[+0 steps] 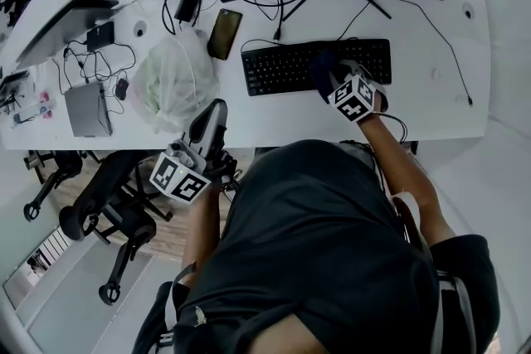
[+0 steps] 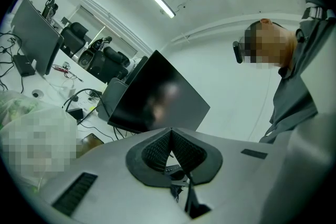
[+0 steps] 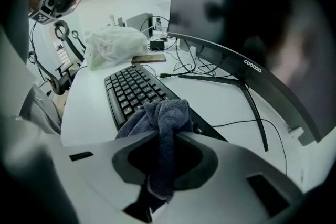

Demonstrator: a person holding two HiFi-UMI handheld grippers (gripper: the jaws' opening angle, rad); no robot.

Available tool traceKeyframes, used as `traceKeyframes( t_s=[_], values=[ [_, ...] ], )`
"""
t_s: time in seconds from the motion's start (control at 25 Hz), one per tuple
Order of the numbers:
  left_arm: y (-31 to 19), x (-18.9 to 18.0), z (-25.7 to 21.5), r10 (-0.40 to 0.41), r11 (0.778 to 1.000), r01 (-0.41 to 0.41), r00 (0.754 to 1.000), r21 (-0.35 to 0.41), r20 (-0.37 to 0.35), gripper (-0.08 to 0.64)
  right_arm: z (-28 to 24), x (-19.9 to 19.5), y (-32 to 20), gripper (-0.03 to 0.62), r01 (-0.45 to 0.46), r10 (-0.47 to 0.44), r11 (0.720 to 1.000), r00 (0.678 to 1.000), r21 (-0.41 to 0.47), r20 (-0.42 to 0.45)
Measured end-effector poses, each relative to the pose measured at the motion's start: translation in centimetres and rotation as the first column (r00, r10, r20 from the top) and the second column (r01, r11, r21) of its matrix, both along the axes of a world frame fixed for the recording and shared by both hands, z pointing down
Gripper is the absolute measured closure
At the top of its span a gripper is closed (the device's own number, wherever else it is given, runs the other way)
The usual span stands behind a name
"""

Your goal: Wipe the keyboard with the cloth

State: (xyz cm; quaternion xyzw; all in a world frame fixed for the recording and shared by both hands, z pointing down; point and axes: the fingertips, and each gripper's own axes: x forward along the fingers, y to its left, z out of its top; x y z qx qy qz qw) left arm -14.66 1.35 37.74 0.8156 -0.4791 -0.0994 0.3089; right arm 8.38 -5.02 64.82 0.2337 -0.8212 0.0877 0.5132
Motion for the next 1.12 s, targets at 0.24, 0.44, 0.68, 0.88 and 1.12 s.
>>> traceKeyframes(
  t_s=[0.24,0.44,0.68,0.88,1.12],
  values=[
    [-0.4,-0.3,0.5,-0.008,1.0,0.007,1.0,-0.006,-0.016,0.555,0.0,-2.6,1.0,0.531,0.089,-0.089,0.996,0.996,-0.012,0.031],
    [0.0,-1.4,1.2,-0.041,0.999,0.04,0.999,-0.022,-0.017,0.555,0.0,-0.9,0.6,0.531,0.05,-0.049,0.998,0.998,-0.032,0.049],
    [-0.3,-2.2,2.2,-0.067,0.997,0.065,0.997,-0.043,-0.046,0.555,0.3,0.7,-0.4,0.531,0.009,-0.008,0.999,0.999,-0.048,0.033],
    [-1.3,-1.7,3.0,-0.055,0.997,0.051,0.996,-0.052,-0.065,0.555,0.5,-0.1,-0.6,0.531,-0.001,0.001,0.999,1.0,-0.039,0.004],
    [-2.8,-0.9,3.9,-0.039,0.997,0.034,0.995,-0.063,-0.088,0.555,0.7,-0.4,-0.6,0.531,0.029,-0.029,0.999,0.999,-0.033,-0.016]
  ],
)
